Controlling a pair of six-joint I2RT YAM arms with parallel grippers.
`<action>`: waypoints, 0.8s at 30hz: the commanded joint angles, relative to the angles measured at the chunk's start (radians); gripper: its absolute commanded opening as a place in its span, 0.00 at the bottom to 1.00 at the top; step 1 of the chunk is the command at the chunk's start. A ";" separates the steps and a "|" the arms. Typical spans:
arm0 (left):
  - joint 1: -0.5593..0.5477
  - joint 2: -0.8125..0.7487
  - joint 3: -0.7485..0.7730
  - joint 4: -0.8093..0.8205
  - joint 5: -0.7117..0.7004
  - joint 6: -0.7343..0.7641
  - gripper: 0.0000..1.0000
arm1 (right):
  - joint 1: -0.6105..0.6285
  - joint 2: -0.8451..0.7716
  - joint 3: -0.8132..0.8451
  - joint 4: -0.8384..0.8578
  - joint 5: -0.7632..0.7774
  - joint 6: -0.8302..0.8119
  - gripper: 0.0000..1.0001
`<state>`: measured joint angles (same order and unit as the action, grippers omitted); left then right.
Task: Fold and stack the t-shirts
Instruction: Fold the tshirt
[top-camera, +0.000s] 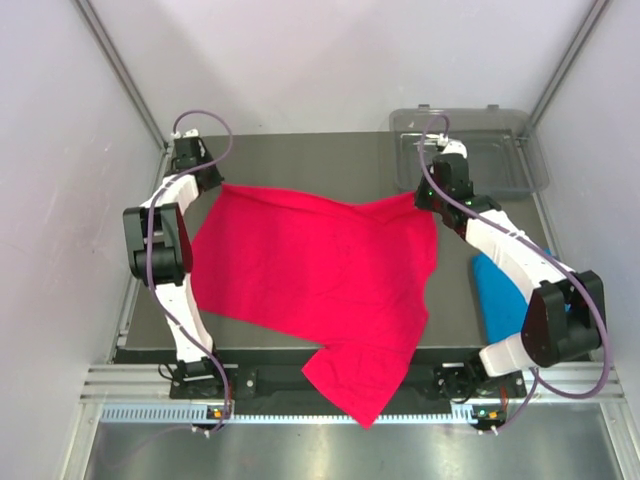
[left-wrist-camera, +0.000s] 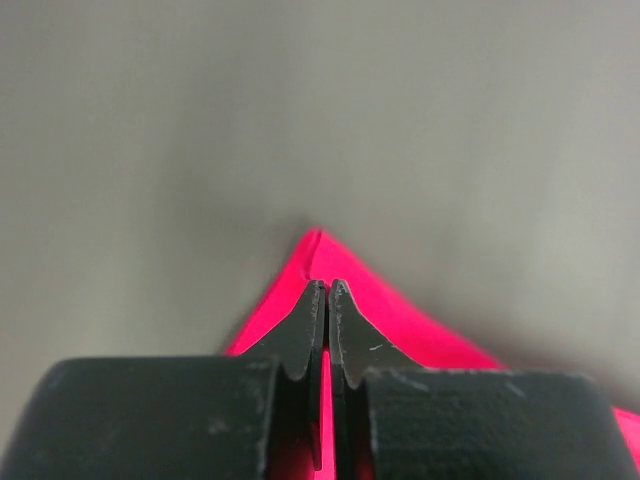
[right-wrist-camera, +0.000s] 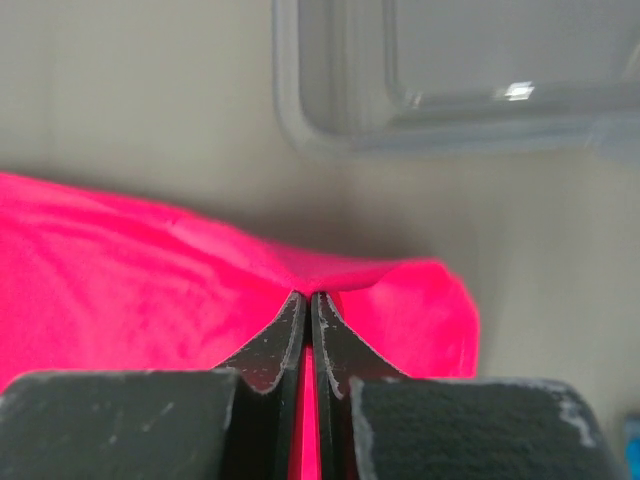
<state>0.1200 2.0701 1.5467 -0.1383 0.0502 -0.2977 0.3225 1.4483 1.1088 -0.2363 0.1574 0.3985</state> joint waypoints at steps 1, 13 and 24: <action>0.032 -0.103 0.026 -0.167 0.083 -0.038 0.00 | 0.000 -0.091 0.007 -0.119 -0.108 0.078 0.00; 0.116 -0.061 0.119 -0.481 0.212 -0.008 0.00 | -0.003 -0.284 -0.133 -0.314 -0.338 0.141 0.00; 0.145 0.074 0.205 -0.627 0.214 0.034 0.00 | -0.028 -0.301 -0.253 -0.308 -0.420 0.203 0.00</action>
<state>0.2520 2.1254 1.7237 -0.7128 0.2623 -0.2890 0.3153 1.1755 0.8478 -0.5564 -0.2314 0.5804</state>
